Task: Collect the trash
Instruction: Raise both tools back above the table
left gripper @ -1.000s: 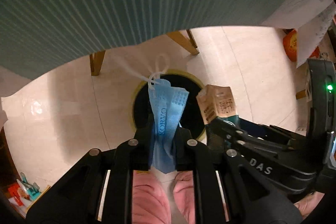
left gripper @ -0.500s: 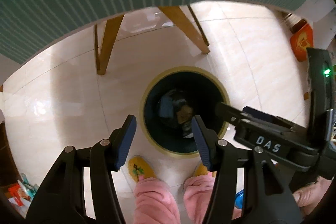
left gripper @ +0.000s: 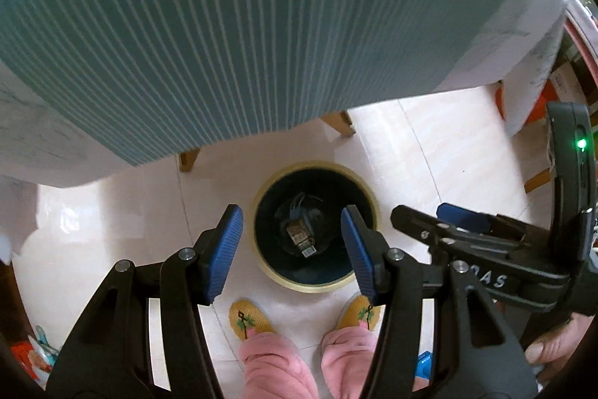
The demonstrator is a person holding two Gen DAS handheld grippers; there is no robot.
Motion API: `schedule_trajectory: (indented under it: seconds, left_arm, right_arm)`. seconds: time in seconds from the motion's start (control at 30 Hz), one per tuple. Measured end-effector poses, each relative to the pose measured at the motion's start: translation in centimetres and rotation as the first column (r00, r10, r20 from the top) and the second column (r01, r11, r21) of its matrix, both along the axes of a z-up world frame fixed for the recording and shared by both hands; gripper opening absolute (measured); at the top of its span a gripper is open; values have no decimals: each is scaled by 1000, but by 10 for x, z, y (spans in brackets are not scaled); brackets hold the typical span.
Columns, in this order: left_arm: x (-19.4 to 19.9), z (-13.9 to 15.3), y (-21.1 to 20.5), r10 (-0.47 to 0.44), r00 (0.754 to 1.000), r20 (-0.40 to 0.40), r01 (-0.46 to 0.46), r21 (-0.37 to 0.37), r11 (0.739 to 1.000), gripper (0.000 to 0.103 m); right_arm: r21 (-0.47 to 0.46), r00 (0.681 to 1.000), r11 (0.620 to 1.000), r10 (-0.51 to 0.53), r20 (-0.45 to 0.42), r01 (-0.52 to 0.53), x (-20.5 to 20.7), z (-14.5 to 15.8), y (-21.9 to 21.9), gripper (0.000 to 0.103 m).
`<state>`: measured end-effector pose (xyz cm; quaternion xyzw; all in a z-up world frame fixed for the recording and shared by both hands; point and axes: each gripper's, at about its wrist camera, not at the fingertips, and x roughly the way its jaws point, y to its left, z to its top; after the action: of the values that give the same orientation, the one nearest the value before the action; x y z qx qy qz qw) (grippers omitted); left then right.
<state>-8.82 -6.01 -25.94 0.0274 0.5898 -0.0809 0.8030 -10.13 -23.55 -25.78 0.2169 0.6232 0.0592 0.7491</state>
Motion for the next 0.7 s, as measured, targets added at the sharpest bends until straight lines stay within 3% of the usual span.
schedule_trajectory:
  seconds: [0.1, 0.3, 0.5, 0.7]
  left_arm:
    - [-10, 30, 1, -2, 1000, -14, 2, 9, 1000, 52]
    - [-28, 112, -7, -42, 995, 88, 36, 74, 997, 52]
    - [-34, 208, -3, 28, 982, 189, -41, 68, 997, 52]
    - [-14, 305, 18, 126, 951, 281, -144, 43, 989, 52]
  right_arm:
    - [-3, 999, 1000, 18, 40, -18, -3, 40, -3, 71]
    - [-10, 986, 997, 78, 146, -77, -8, 133, -4, 71]
    - [-26, 952, 990, 137, 274, -135, -3, 225, -3, 71]
    - [-38, 892, 981, 188, 411, -190, 6, 304, 11, 71]
